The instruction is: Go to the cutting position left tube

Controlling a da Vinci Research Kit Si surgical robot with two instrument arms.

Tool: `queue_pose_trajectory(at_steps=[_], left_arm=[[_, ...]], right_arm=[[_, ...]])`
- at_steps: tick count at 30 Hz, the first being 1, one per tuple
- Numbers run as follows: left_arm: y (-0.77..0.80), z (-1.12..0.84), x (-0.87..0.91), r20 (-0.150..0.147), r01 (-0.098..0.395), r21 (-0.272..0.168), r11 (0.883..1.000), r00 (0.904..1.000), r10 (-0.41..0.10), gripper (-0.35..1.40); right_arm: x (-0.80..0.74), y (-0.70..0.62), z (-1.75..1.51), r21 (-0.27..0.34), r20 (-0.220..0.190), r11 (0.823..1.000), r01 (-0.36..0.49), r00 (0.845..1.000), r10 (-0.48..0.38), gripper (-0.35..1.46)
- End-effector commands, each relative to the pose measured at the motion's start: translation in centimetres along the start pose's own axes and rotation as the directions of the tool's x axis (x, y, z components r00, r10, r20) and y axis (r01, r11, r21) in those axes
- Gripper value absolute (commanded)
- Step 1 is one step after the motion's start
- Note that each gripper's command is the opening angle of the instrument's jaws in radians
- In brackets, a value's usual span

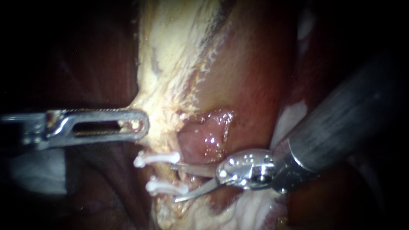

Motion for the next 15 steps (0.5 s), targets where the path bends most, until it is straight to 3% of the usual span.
queue_pose_trajectory(at_steps=[1, 15], left_arm=[[0.0, 0.0, 0.0, 0.0, 0.0, 0.0, 1.0, 1.0, 0.0, -0.35], [-0.01, 0.0, 0.0, 0.001, 0.0, -0.001, 1.0, 1.0, 0.0, -0.35]], right_arm=[[0.01, 0.01, 0.01, -0.002, 0.0, 1.0, 0.001, 1.0, -0.001, 1.42], [0.06, 0.04, 0.25, 0.05, -0.008, 0.999, 0.01, 1.0, -0.009, 1.42]])
